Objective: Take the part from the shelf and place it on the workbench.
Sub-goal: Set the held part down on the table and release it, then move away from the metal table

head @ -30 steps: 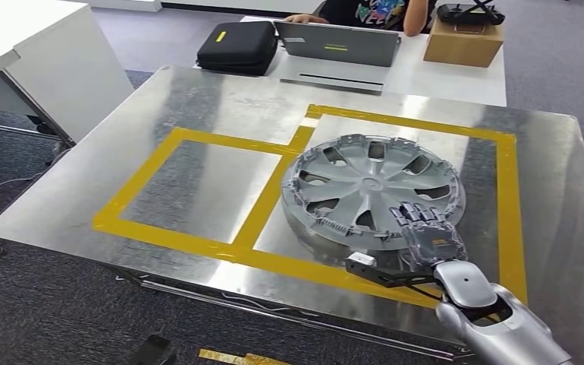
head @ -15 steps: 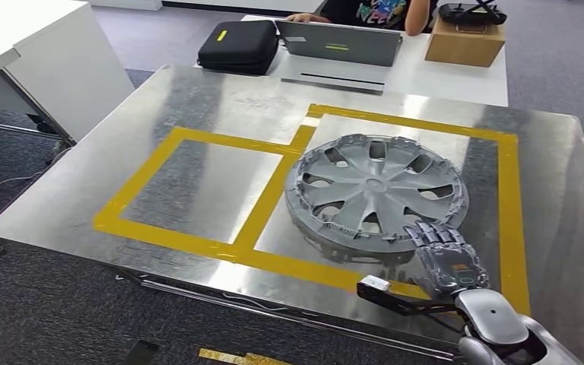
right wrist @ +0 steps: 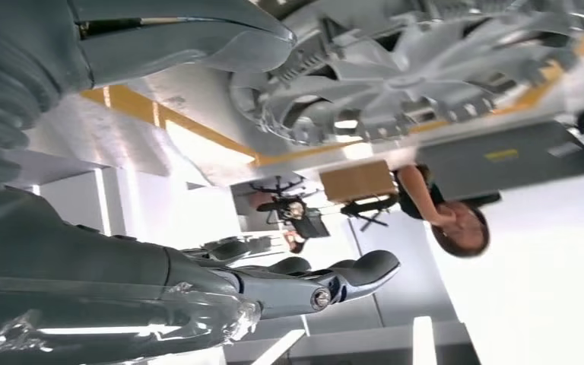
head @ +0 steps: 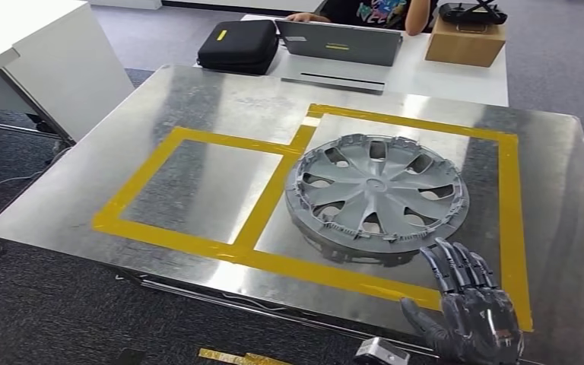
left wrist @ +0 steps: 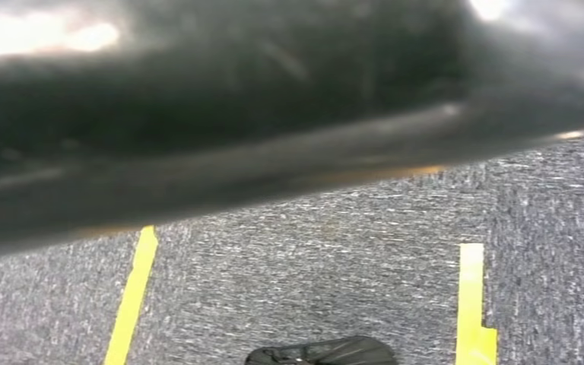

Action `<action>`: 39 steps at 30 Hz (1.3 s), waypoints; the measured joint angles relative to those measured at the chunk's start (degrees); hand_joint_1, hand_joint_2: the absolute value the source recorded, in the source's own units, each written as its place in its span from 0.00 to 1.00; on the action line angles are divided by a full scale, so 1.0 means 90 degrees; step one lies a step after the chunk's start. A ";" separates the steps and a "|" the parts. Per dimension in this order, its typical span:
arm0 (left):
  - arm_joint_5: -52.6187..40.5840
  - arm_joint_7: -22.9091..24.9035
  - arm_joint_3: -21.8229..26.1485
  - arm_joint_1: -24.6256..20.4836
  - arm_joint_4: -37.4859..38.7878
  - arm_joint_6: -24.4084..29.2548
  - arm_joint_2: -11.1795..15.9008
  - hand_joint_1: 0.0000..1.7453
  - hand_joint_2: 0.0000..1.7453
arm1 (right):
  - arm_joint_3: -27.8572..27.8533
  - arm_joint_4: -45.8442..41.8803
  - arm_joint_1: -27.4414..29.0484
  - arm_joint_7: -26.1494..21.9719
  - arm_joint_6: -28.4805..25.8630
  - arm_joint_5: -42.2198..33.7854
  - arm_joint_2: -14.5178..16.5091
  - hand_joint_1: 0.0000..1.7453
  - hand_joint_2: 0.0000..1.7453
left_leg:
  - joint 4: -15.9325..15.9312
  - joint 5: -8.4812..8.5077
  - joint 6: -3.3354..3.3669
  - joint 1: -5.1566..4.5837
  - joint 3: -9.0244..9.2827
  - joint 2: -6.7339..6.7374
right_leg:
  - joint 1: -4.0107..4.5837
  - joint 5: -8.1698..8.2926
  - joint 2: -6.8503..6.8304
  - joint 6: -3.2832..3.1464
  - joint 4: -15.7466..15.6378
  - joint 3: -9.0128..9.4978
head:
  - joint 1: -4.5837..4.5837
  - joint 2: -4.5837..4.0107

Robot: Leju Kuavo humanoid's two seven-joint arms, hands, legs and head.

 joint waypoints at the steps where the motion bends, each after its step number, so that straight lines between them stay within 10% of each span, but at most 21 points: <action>1: 0.0008 -0.0009 0.0025 0.0010 0.0000 0.0005 0.0000 0.00 0.00 | 0.0085 -0.0126 0.0104 0.0084 -0.0167 0.0121 -0.0010 0.00 1.00 | 0.0000 -0.0002 -0.0003 0.0000 -0.0001 0.0001 | 0.0000 -0.0002 0.0004 0.0001 0.0000 0.0000 | -0.0001 0.0000; 6: 0.0016 -0.0015 0.0104 0.0022 0.0000 0.0056 -0.0004 0.00 0.00 | 0.0198 -0.0531 0.0531 0.0303 -0.1614 0.0936 0.0120 0.00 1.00 | 0.0019 -0.0017 0.0016 -0.0012 0.0001 0.0000 | -0.0010 0.0001 0.0000 0.0022 -0.0015 0.0009 | -0.0001 0.0000; 13: -0.0032 -0.0013 0.0183 0.0052 0.0000 0.0140 -0.0017 0.00 0.00 | -0.0914 -0.1037 0.1083 -0.0159 -0.2057 0.1321 0.1333 0.00 1.00 | -0.0058 0.0024 0.0128 -0.0003 0.0036 -0.0002 | -0.0035 -0.0036 0.0012 0.0104 0.0017 0.0000 | -0.0001 0.0000; 17: -0.0058 -0.0012 0.0209 0.0052 0.0000 0.0164 -0.0047 0.00 0.00 | -0.1475 -0.1118 0.1149 -0.0442 -0.2060 0.0846 0.1964 0.00 1.00 | -0.0132 0.0099 0.0200 0.0034 0.0056 0.0001 | -0.0027 -0.0749 0.0140 0.0134 0.1260 -0.0548 | 0.0025 0.0000; 20: -0.0116 -0.0013 0.0219 0.0094 0.0000 0.0199 -0.0063 0.00 0.00 | -0.2934 -0.0722 0.0701 -0.2180 -0.2060 -0.1208 0.2960 0.00 1.00 | -0.0121 0.0108 0.0187 0.0032 0.0039 0.0003 | -0.0038 -0.0740 0.0138 0.0156 0.1559 -0.0662 | 0.0021 0.0000; 23: -0.0164 -0.0013 0.0223 0.0113 0.0000 0.0212 -0.0109 0.00 0.00 | -0.5110 -0.0128 0.0222 -0.4047 -0.2062 -0.3510 0.3724 0.00 1.00 | -0.0054 0.0087 0.0141 0.0024 0.0028 -0.0042 | -0.0056 -0.0213 0.0061 0.0126 0.0310 0.0012 | 0.0034 0.0000; 28: -0.0202 -0.0013 0.0237 0.0144 0.0000 0.0225 -0.0125 0.00 0.00 | -0.7166 0.0623 -0.0306 -0.4421 -0.2062 -0.3612 0.4374 0.00 1.00 | 0.0051 0.0051 -0.0032 0.0039 -0.0041 -0.0100 | -0.0016 -0.0078 0.0103 -0.0035 -0.0069 0.0195 | 0.0041 0.0000; 33: -0.0287 -0.0011 0.0260 0.0150 0.0002 0.0230 -0.0142 0.00 0.00 | -0.9721 0.2602 -0.1941 -0.6314 -0.2062 -0.3869 0.4663 0.00 1.00 | 0.1531 -0.0900 -0.0167 0.0115 -0.0601 -0.0335 | -0.0036 0.0075 0.0189 -0.0152 -0.0085 0.0032 | 0.0018 0.0000; 35: -0.0312 -0.0007 0.0268 0.0156 0.0002 0.0229 -0.0151 0.00 0.00 | -1.0810 0.3302 -0.2355 -0.6198 -0.2062 -0.3692 0.4748 0.00 1.00 | 0.1665 -0.0876 -0.0196 0.0152 -0.0590 -0.0345 | -0.0037 0.0126 0.0187 -0.0128 -0.0075 -0.0044 | 0.0016 0.0000; 39: -0.0334 -0.0022 0.0311 0.0155 0.0002 0.0217 -0.0150 0.00 0.00 | -1.1919 0.4139 -0.2732 -0.4582 -0.2062 -0.3262 0.4853 0.00 1.00 | 0.0154 -0.0235 -0.0189 0.0201 0.0285 -0.0431 | -0.0045 0.0241 0.0231 -0.0019 -0.0050 -0.0153 | 0.0016 0.0000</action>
